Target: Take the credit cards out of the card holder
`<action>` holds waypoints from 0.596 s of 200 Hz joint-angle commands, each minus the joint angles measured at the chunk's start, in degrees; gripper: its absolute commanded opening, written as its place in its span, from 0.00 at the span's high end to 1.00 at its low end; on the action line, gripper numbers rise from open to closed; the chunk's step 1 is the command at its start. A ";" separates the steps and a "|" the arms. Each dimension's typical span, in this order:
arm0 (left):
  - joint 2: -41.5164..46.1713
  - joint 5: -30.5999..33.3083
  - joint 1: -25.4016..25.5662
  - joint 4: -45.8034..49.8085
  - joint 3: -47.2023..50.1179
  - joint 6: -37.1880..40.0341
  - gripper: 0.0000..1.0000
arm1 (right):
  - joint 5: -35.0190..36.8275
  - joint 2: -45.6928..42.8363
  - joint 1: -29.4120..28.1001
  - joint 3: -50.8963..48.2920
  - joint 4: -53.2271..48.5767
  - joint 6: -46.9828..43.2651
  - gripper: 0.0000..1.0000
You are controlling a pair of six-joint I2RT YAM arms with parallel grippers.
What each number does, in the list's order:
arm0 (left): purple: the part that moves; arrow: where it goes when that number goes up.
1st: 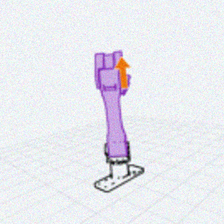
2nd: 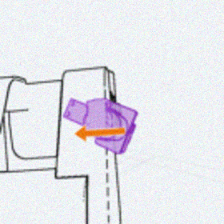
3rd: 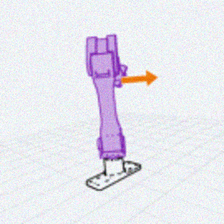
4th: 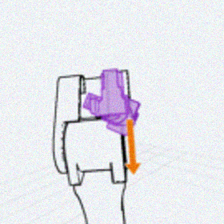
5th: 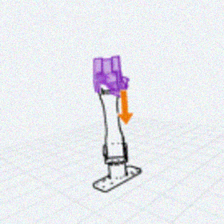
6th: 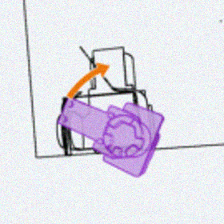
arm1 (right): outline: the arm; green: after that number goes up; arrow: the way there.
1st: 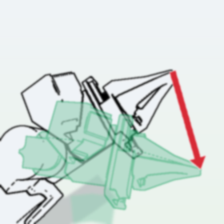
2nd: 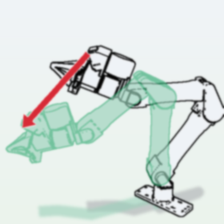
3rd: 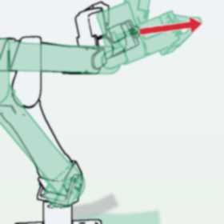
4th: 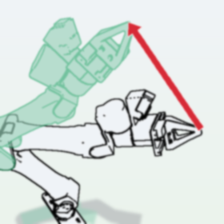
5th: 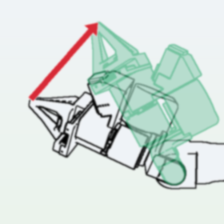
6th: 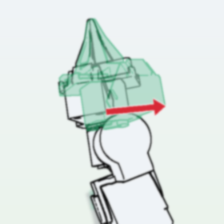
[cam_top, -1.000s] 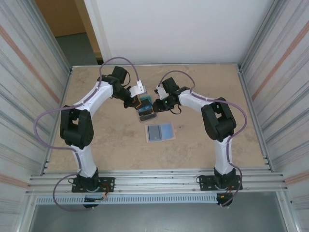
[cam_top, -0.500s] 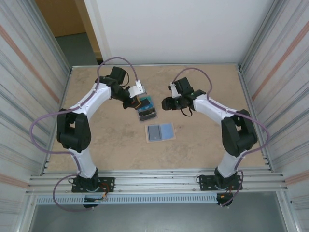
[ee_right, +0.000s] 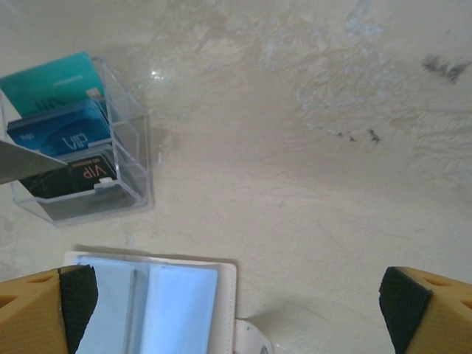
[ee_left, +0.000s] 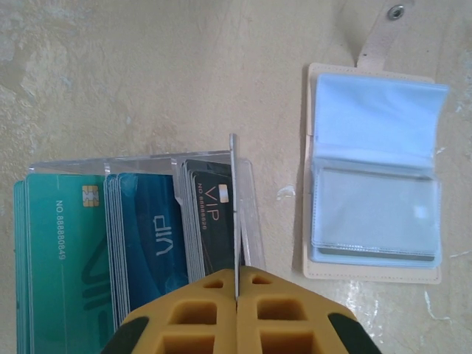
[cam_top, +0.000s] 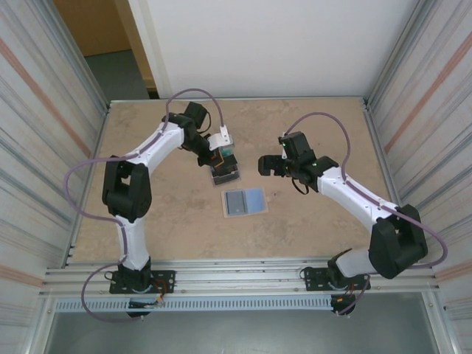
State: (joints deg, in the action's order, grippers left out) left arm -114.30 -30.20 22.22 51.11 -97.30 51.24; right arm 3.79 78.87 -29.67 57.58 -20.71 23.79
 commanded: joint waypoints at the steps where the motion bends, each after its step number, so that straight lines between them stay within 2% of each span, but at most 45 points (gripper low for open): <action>1: -2.14 0.37 0.06 4.08 -3.46 1.31 1.00 | 4.56 -3.15 -1.12 -1.56 -1.03 2.33 0.01; 65: -5.36 0.58 0.15 5.90 -4.99 1.47 1.00 | 9.10 -8.01 -2.32 -3.26 -2.50 4.20 0.01; 119: -7.94 2.28 0.19 6.14 -5.49 1.23 1.00 | 9.65 -9.70 -2.49 -3.62 -2.76 4.77 0.01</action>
State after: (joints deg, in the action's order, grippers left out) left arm -119.98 -29.19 22.22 55.20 -101.21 51.46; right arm 11.64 70.81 -31.55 54.46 -22.59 26.87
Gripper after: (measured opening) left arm 0.050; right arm 0.995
